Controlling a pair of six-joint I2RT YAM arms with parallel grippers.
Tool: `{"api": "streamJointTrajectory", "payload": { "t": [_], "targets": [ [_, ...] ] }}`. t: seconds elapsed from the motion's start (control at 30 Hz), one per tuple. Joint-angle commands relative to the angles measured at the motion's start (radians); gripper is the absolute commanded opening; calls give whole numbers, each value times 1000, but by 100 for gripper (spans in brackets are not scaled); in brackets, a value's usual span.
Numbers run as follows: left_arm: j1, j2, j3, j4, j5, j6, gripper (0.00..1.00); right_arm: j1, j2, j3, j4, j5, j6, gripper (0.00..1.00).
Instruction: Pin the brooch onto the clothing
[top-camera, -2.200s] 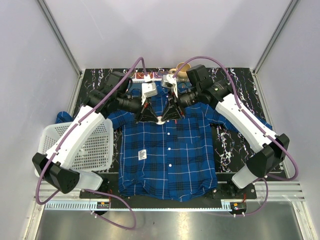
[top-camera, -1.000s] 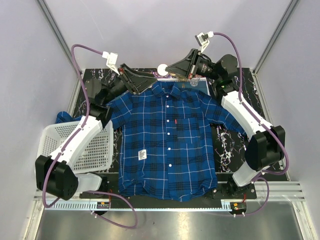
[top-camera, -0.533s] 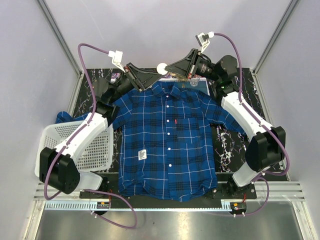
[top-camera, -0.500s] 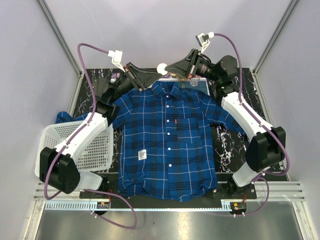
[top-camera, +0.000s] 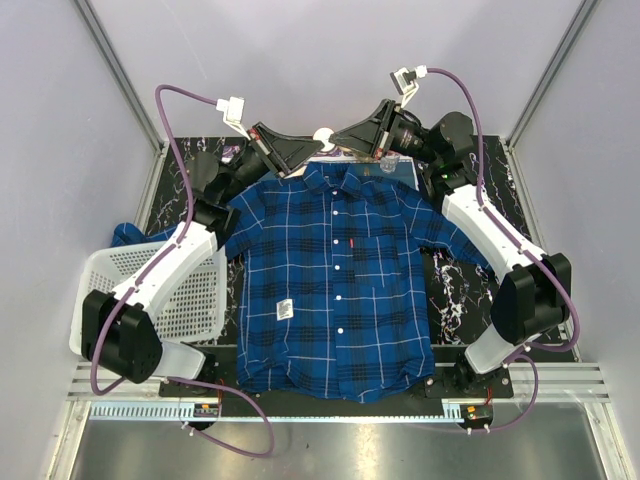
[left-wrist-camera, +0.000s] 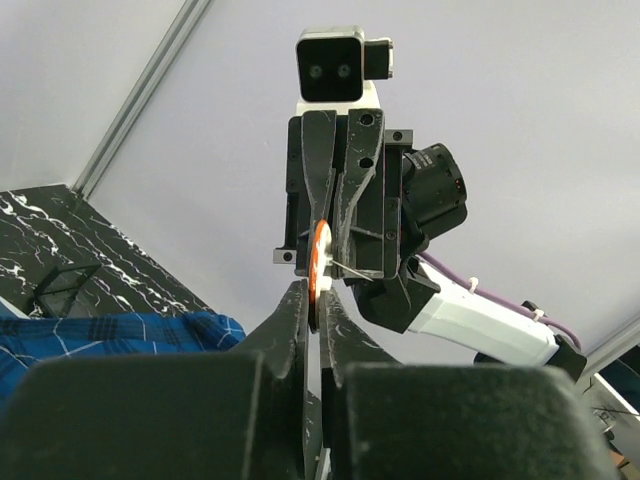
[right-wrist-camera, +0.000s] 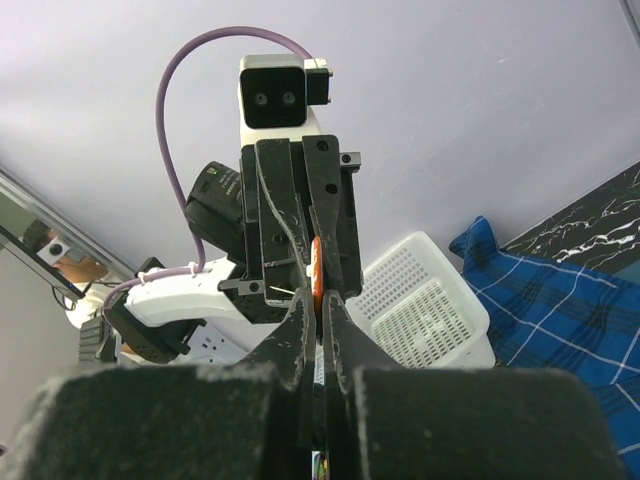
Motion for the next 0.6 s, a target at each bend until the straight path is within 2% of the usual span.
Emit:
{"api": "streamJointTrajectory", "payload": {
  "t": [0.0, 0.07, 0.1, 0.13, 0.17, 0.2, 0.23, 0.27, 0.3, 0.33, 0.37, 0.4, 0.43, 0.47, 0.5, 0.53, 0.57],
  "targets": [
    [3, -1, 38, 53, -28, 7, 0, 17, -35, 15, 39, 16, -16, 13],
    [20, -10, 55, 20, -2, 77, 0, 6, -36, 13, 20, 12, -26, 45],
    [26, -21, 66, -92, 11, 138, 0, -4, -40, 13, 4, 9, -36, 77],
    [27, -36, 112, -208, -26, 230, 0, -18, -43, 15, -32, 9, -46, 83],
    [15, -75, 152, -366, -84, 493, 0, -56, -44, 15, -55, 9, -76, 88],
    [-5, -90, 188, -618, -154, 637, 0, -76, -49, 13, -75, 6, -105, 93],
    [-70, -104, 239, -702, -380, 774, 0, -96, -61, 16, -144, 7, -146, 95],
    [-120, -138, 244, -776, -552, 1035, 0, -133, -72, 21, -196, 24, -256, 95],
    [-219, -153, 194, -762, -844, 1179, 0, -145, -79, 28, -256, 36, -320, 96],
    [-252, -176, 152, -710, -938, 1326, 0, -155, -90, 53, -374, 45, -382, 97],
    [-273, -185, 106, -548, -1012, 1579, 0, -162, -96, 64, -423, 59, -479, 98],
    [-290, -193, 13, -468, -1090, 1693, 0, -173, -99, 70, -454, 59, -509, 98],
    [-295, -195, -30, -390, -1116, 1805, 0, -176, -104, 75, -494, 61, -529, 98],
    [-301, -187, -75, -289, -1147, 2043, 0, -178, -106, 78, -513, 70, -561, 98],
    [-306, -173, -163, -23, -1170, 2164, 0, -181, -106, 78, -530, 73, -573, 98],
    [-307, -132, -204, 108, -1176, 2279, 0, -181, -107, 79, -552, 75, -582, 98],
    [-306, -104, -240, 230, -1167, 2496, 0, -179, -107, 78, -562, 78, -598, 98]
  ]
}}
